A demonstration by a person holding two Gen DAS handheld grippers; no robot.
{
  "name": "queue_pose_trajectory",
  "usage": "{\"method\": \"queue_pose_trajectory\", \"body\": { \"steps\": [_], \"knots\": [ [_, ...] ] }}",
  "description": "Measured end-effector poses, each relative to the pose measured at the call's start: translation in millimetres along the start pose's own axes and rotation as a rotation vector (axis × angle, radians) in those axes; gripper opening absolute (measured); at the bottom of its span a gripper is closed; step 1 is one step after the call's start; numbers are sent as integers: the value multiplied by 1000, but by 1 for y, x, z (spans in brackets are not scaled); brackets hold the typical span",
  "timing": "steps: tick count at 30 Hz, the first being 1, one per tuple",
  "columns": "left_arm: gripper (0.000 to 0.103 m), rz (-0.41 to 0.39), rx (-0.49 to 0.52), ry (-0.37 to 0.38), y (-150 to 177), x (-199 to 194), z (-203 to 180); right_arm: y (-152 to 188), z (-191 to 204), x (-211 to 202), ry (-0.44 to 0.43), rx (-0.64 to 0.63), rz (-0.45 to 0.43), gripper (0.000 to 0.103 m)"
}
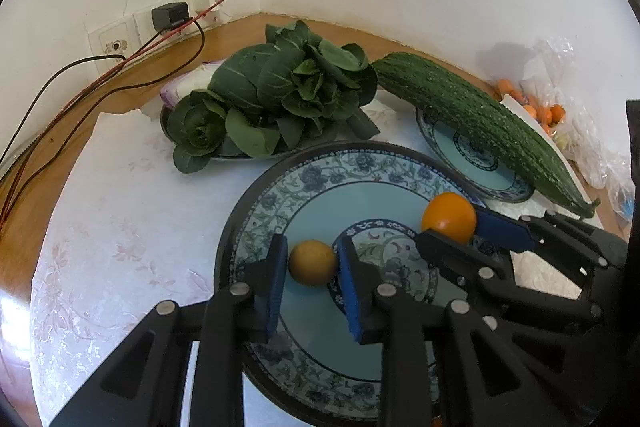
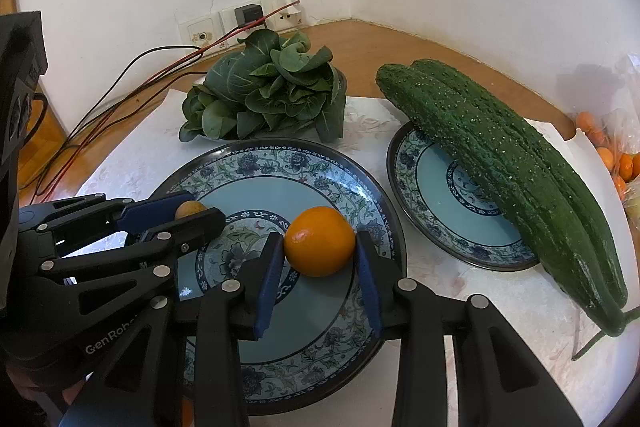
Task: Organize fruits
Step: 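Carry the orange with the right tool while the left tool carries the brown fruit over the blue-and-white plate, then open the right tool onto the plate while the left tool releases its brown fruit there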
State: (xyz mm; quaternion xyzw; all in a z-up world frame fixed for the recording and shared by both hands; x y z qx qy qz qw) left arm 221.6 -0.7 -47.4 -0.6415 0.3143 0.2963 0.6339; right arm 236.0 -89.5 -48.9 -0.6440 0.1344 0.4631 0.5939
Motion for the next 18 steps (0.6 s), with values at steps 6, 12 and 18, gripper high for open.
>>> {"method": "queue_pose_trajectory", "body": {
  "steps": [6, 12, 18],
  "knots": [
    [28, -3, -4, 1, 0, -1, 1, 0, 0, 0, -3, 2, 0, 38],
    [39, -5, -18, -10, 0, -5, 5, 0, -2, -6, -10, 15, -12, 46],
    [43, 15, -23, 4, 2, -16, 3, 1, -4, -19, -13, 13, -8, 58]
  ]
}}
Point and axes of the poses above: each gripper's, at about its wrist camera, not at the fingertips, and x roughly the way its jaws point, z to its left, y to its underside, the point moved 8 cm from there along x, roughly the way its jaws point, and after that the axes turned 4 degrees about x, right-handed, at the moved point
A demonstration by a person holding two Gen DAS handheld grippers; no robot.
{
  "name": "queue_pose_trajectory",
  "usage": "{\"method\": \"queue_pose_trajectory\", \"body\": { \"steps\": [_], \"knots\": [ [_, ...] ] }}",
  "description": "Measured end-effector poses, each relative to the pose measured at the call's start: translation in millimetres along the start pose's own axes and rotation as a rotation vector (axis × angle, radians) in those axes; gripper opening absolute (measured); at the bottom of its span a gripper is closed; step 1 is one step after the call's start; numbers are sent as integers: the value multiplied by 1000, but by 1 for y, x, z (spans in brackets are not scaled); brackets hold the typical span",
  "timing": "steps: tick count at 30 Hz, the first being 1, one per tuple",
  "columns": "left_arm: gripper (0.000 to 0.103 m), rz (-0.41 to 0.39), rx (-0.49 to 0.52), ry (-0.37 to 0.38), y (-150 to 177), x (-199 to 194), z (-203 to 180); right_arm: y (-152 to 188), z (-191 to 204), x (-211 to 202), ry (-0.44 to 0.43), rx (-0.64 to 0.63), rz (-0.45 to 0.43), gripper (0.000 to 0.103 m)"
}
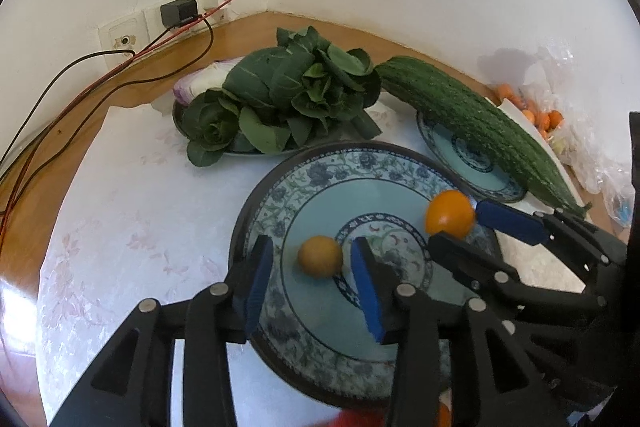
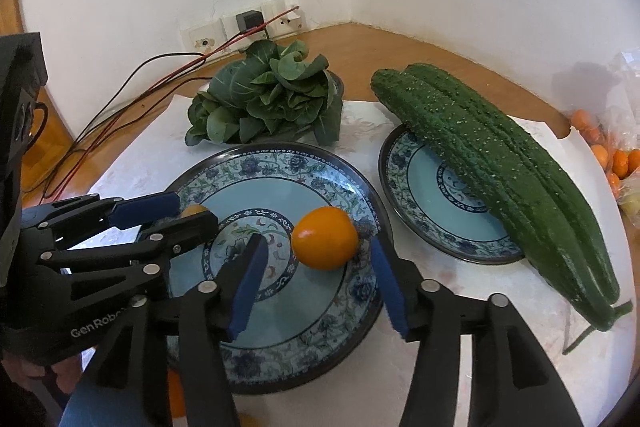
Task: Organize fruits
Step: 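Open the right tool onto the plate while the left tool releases its brown fruit there, then withdraw both tools from the plate back toward the fruit cluster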
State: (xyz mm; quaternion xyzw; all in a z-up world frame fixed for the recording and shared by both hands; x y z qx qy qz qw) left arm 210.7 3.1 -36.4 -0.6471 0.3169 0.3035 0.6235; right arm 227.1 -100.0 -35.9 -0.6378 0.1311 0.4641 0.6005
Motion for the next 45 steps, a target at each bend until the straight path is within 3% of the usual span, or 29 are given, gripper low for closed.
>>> {"method": "queue_pose_trajectory", "body": {
  "steps": [7, 31, 45],
  "knots": [
    [48, -5, 16, -1, 4, -21, -2, 1, 0, -23, -10, 6, -22, 67],
    [48, 14, -12, -9, 54, -81, 12, 38, 17, -84, -50, 40, -71, 67],
    [48, 60, -41, 14, 84, -76, 11, 70, 18, -83, -42, 53, -37, 67]
  ]
}}
Point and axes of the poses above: each gripper's, at about its wrist camera, not at the fingertips, and x roughly the way its jaws point, z to its left, y to its underside, the point moved 8 cm from there along x, roughly the way its jaws point, and after that the axes turned 4 degrees about x, right-handed, at the moved point
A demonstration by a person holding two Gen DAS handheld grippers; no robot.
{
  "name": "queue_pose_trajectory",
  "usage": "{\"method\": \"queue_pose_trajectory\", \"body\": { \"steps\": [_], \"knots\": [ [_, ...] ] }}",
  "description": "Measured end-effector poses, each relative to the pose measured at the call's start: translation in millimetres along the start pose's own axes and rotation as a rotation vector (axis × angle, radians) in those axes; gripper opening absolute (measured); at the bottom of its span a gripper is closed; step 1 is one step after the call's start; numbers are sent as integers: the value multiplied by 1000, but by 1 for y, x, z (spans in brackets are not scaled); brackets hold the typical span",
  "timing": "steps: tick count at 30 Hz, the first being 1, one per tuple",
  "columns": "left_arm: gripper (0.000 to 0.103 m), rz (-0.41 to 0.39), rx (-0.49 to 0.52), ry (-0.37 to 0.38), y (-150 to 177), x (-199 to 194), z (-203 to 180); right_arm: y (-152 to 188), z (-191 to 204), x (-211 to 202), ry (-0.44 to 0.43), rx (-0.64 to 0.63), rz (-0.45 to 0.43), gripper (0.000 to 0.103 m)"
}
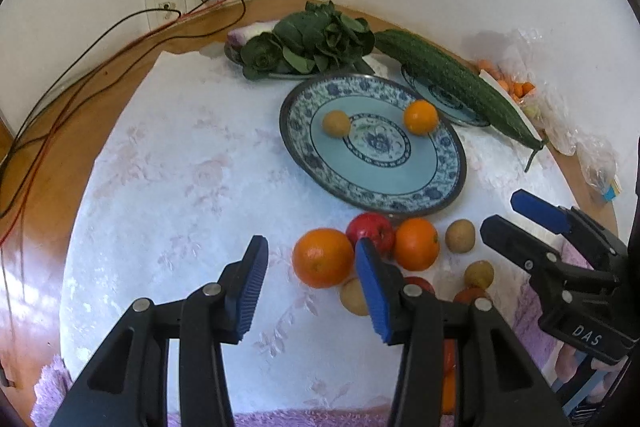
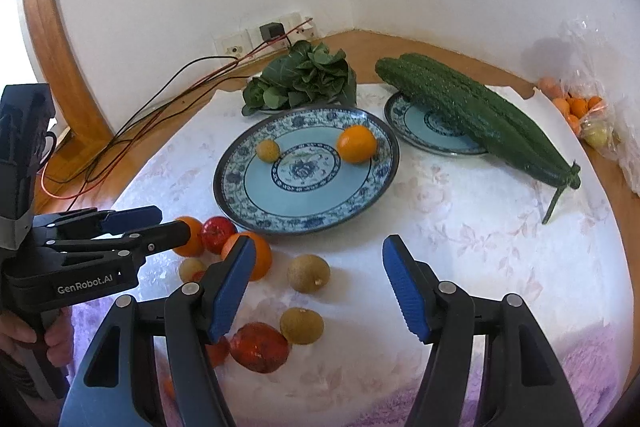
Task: Organize fruits
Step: 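Withdraw both tools from the plate back toward the fruit cluster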
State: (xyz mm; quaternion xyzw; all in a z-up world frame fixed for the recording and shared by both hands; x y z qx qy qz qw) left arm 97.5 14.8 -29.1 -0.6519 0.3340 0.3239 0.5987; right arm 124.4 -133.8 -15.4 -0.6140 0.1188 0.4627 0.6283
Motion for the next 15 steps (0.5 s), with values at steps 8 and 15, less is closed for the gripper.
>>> {"method": "queue_pose_trajectory", "body": {
  "steps": [8, 15],
  "knots": [
    [48, 14, -19, 25, 7, 8, 0, 10, 1, 7, 6, -9, 27, 67],
    [48, 3, -27, 36, 8, 10, 0, 16, 2, 14, 20, -25, 50, 67]
  ]
}}
Point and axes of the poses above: each gripper's, at about its wrist camera, not at the fingertips, and x roughly the way its jaws point, z to its left, y to its underside, the point moved 8 cm from there along x, roughly the way its jaws point, and after that the axes turned 4 degrees about x, right-handed, at the moved point
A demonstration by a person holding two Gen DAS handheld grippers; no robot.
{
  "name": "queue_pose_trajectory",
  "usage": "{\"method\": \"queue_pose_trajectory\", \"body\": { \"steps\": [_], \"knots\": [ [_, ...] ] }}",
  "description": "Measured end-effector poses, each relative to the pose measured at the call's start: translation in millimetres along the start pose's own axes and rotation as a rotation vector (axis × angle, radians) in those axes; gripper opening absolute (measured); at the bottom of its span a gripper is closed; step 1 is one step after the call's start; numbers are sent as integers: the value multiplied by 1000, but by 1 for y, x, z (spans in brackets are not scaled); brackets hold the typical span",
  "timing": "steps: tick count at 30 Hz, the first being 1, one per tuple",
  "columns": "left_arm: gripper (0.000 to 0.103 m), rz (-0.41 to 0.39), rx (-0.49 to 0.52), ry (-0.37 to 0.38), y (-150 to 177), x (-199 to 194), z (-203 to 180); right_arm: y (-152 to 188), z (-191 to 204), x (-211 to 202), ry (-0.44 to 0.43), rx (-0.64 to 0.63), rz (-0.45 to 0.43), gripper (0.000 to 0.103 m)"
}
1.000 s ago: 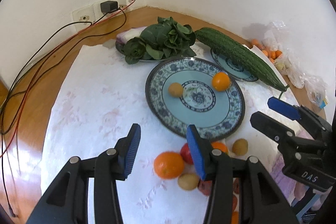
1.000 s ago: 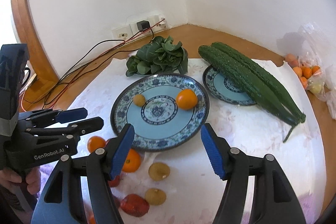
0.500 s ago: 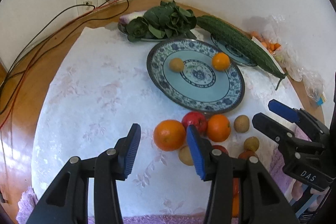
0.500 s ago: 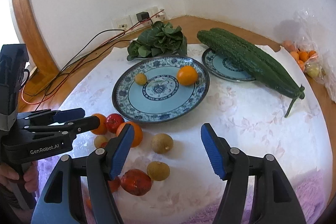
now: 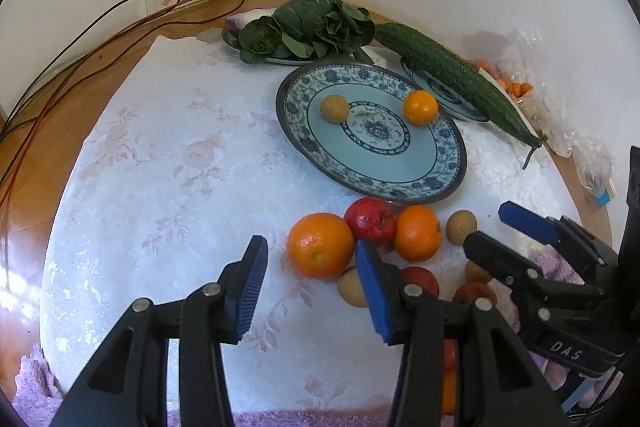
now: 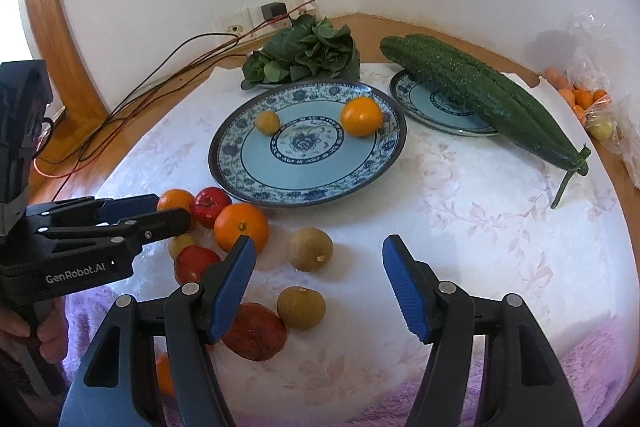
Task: Organize fruits
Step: 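Withdraw both tools from the plate back toward the fruit cluster, then grasp a brown kiwi-like fruit with the right tool while the left tool grasps an orange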
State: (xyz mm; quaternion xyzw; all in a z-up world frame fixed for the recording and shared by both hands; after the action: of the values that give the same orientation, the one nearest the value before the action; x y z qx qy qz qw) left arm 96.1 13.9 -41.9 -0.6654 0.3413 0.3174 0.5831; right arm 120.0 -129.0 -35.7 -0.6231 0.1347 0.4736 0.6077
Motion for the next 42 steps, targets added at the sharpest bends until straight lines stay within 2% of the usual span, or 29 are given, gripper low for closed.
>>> {"method": "queue_pose_trajectory", "body": {
  "steps": [6, 8, 15, 25, 39, 42],
  "knots": [
    [48, -18, -27, 29, 1, 3, 3, 6, -5, 7, 2, 22, 23, 67],
    [48, -24, -30, 42, 1, 3, 4, 8, -7, 10, 0, 25, 30, 63],
    [37, -55, -14, 58, 2, 1, -1, 10, -5, 13, 10, 16, 38, 57],
    [37, -84, 14, 38, 2, 0, -2, 9, -1, 16, 29, -12, 40, 53],
    [37, -111, -16, 91, 3, -1, 1, 9, 1, 17, 32, -12, 38, 52],
    [37, -114, 0, 74, 4, -3, -1, 9, -1, 17, 33, -2, 36, 46]
  ]
}}
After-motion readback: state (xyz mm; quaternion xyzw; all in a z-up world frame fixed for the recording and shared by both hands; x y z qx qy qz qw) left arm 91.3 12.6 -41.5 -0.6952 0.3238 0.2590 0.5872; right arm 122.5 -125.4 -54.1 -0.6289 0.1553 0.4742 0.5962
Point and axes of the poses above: each gripper's, at about its wrist camera, not at the fingertips, and x roughly the way its jaws point, z to its left, y to its underside, the point moved 8 cm from there along x, roughly the way its jaws point, and after that the axes turned 4 degrees about x, right-handed, at the moved point
